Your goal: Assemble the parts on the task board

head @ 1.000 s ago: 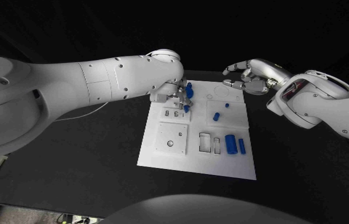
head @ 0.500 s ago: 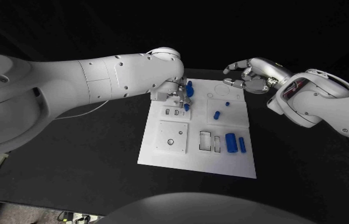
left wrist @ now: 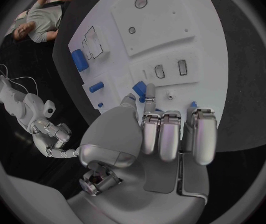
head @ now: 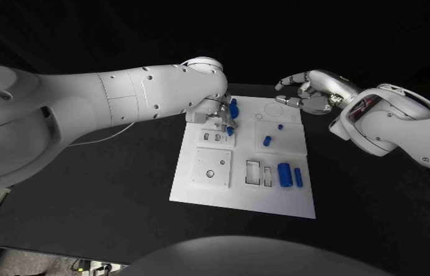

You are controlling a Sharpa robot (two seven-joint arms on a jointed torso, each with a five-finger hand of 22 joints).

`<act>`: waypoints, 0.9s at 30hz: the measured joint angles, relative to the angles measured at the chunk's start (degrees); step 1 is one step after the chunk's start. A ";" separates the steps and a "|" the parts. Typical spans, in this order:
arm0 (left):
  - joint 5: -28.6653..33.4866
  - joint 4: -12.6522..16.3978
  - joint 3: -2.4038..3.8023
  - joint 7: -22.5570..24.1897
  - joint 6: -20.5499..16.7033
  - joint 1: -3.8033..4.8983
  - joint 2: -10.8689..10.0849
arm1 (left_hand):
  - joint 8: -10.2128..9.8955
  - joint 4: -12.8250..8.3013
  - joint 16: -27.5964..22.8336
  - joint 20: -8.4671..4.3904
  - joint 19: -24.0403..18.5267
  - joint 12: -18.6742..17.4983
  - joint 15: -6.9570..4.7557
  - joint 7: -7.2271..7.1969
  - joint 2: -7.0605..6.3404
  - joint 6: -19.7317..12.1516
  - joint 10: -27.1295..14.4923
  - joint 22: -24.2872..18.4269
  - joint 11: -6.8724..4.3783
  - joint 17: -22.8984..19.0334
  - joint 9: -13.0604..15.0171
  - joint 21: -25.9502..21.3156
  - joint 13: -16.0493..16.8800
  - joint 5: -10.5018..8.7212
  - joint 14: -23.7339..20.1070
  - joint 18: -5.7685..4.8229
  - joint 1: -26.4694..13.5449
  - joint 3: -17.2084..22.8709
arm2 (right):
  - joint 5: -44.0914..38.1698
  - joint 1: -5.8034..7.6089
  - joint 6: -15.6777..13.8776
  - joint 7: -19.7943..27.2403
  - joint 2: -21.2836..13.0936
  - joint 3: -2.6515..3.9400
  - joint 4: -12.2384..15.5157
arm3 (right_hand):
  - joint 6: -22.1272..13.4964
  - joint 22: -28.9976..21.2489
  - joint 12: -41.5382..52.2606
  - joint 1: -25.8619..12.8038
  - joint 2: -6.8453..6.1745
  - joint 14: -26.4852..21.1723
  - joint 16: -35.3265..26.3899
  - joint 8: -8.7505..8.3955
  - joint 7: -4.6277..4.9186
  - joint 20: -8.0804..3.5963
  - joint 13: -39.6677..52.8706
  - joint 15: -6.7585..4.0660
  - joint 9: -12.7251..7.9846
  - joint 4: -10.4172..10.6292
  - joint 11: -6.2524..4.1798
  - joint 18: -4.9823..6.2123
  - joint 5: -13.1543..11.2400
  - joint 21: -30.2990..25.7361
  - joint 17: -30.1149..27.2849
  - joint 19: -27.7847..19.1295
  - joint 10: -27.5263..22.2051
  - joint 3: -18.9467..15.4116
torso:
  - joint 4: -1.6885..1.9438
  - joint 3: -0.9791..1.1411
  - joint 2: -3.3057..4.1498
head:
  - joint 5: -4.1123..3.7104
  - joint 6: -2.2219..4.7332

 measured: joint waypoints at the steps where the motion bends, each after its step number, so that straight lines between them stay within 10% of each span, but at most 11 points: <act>1: 0.00 -0.03 0.00 0.00 0.01 -0.03 0.05 | 0.00 0.00 0.00 0.00 0.00 0.00 0.00 0.00 0.00 0.00 0.00 0.00 0.00 0.00 0.00 0.00 0.00 -0.08 0.00 0.00 0.00 0.00 | 0.00 0.00 0.00 0.00 0.00 0.00 0.00 | 0.10 0.00 0.00 0.00 0.00 0.00 0.00 0.00 -0.10 0.00 0.00 0.00 0.00 0.00 0.00 0.00 0.00 0.00 0.00 0.00 0.00 0.00 | -0.01 0.00 0.00 | 0.00 -0.03; 27: -0.01 -0.34 -0.01 0.00 0.14 -0.36 0.36 | -1.20 -2.72 0.00 0.00 0.00 0.00 0.01 -0.40 -2.26 0.40 0.12 0.00 0.06 -0.01 1.73 0.00 0.06 0.07 0.00 0.00 1.54 4.62 | 0.00 -0.01 0.33 -0.02 -0.27 0.00 0.07 | 0.18 -0.02 0.01 0.47 0.00 0.00 0.00 0.00 -0.18 0.21 0.07 0.00 0.04 0.00 0.00 0.00 0.00 -0.25 -0.01 -0.21 0.00 0.00 | 0.02 0.02 0.00 | 0.01 -0.58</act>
